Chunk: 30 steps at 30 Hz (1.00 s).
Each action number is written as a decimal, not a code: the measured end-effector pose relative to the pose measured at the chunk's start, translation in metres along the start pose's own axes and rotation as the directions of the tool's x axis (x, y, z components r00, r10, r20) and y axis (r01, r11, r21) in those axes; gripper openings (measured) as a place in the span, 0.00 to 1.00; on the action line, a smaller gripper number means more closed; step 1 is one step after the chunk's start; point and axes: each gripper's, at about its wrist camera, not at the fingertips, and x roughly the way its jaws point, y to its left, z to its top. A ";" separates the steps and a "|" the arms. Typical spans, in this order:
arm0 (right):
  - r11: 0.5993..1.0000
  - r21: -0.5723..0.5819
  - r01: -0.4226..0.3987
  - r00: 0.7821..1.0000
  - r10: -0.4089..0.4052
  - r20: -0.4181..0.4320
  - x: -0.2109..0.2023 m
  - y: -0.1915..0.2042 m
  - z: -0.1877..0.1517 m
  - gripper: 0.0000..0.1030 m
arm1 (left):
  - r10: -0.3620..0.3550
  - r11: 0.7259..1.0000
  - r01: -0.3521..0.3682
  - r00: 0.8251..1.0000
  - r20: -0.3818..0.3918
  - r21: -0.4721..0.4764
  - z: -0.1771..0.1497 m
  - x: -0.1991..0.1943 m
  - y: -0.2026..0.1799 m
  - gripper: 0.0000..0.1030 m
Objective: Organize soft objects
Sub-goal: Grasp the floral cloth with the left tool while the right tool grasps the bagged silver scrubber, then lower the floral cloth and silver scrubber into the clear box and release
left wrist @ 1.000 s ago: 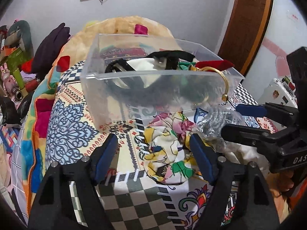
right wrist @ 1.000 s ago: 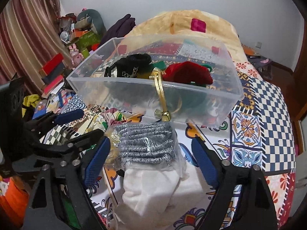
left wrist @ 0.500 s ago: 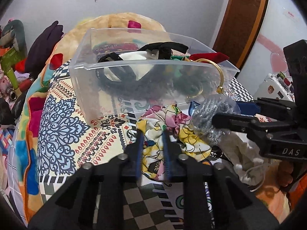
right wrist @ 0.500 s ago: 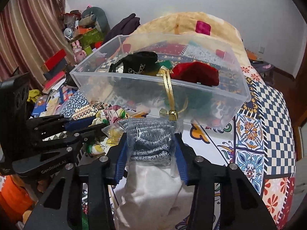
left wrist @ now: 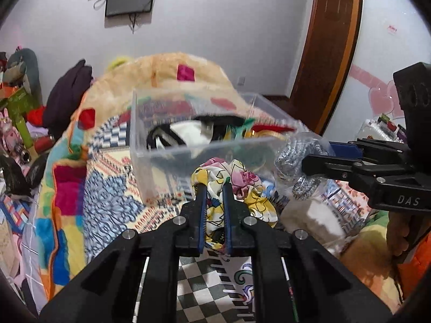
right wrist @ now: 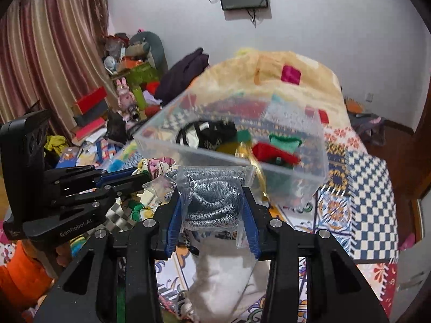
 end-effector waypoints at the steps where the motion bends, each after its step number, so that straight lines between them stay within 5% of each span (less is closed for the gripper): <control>1: 1.000 -0.006 0.001 1.000 -0.001 0.015 -0.005 0.002 0.002 0.37 | -0.001 1.000 0.001 1.000 0.015 0.004 0.003 -0.006 -0.001 0.10; 18: 0.995 0.070 0.078 0.980 -0.089 0.175 -0.026 -0.015 0.042 0.37 | 0.088 0.996 -0.086 0.975 0.202 -0.016 0.066 -0.023 0.015 0.10; 30: 0.982 0.137 0.132 0.985 -0.146 0.097 0.025 -0.036 0.052 0.37 | 0.126 0.992 -0.121 0.981 0.145 -0.045 0.077 0.028 0.031 0.10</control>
